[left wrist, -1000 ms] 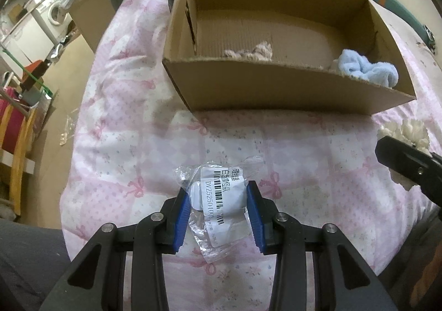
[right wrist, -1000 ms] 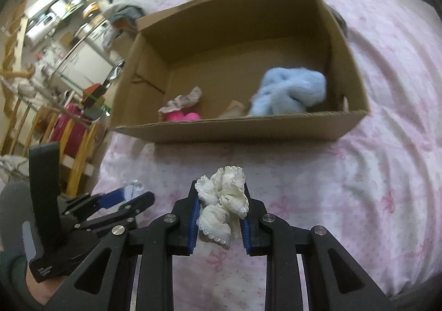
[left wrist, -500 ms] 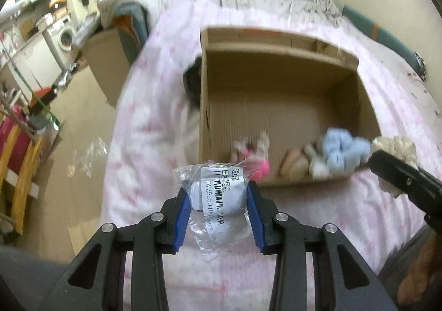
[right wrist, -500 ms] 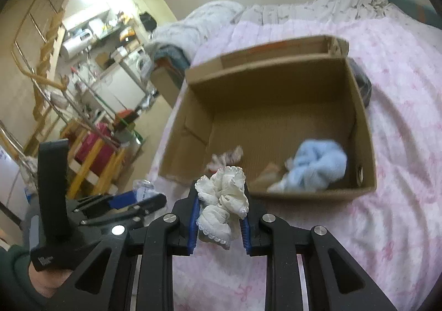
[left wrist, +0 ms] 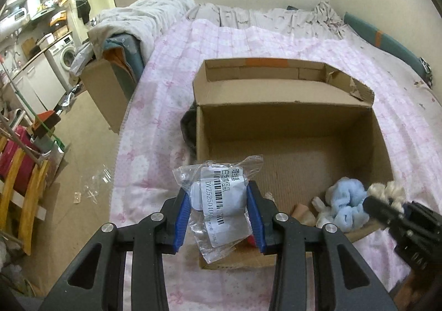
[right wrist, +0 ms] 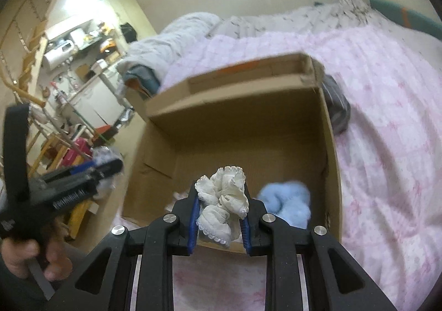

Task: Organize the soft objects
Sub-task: 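Carry the packet and cream scrunchie into the box and open both grippers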

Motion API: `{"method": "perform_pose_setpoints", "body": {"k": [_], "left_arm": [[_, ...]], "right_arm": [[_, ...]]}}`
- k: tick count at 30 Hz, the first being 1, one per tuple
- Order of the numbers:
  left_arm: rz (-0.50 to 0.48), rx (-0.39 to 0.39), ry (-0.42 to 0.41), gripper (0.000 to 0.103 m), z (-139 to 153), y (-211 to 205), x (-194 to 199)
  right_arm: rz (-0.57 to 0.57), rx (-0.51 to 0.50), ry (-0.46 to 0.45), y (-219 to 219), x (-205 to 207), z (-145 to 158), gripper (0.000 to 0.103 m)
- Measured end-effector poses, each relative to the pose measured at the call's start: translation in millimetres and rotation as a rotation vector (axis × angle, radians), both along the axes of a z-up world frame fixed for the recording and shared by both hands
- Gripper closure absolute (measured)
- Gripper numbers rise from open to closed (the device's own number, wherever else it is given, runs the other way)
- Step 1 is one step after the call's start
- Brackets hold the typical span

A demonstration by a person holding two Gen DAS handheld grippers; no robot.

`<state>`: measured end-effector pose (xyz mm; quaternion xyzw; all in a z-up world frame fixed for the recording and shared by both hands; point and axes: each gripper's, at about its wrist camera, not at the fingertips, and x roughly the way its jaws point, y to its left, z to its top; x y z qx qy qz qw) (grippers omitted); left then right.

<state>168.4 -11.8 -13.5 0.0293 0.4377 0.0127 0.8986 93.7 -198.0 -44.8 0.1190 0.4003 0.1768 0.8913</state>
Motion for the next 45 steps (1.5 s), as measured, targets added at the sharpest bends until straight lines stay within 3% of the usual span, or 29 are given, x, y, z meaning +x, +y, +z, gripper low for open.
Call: {"method": "perform_pose_setpoints", "body": {"k": [5, 13, 23, 36, 43, 45], "left_arm": [[-0.012, 0.014, 0.035, 0.068, -18.6, -7.8, 9.2], [0.014, -0.033, 0.087, 0.068, -42.3, -6.6, 22.2], [0.021, -0.023, 0.119, 0.068, -52.5, -13.1, 29.5], [0.034, -0.023, 0.155, 0.066, -55.0, -16.6, 29.4], [0.039, 0.005, 0.125, 0.040, -45.0, -17.2, 26.4], [0.032, -0.002, 0.113, 0.039, -40.8, -17.1, 24.7]], "right_arm": [[-0.013, -0.016, 0.048, 1.5, 7.5, -16.2, 0.076], [-0.029, -0.033, 0.097, 2.4, 20.9, -30.2, 0.076], [-0.037, -0.023, 0.152, -0.3, 26.5, -40.0, 0.076], [-0.053, -0.005, 0.136, -4.4, 24.7, -36.4, 0.076], [-0.064, -0.005, 0.136, -5.0, 25.7, -35.5, 0.076], [-0.064, 0.003, 0.133, -5.8, 25.0, -34.8, 0.076]]}}
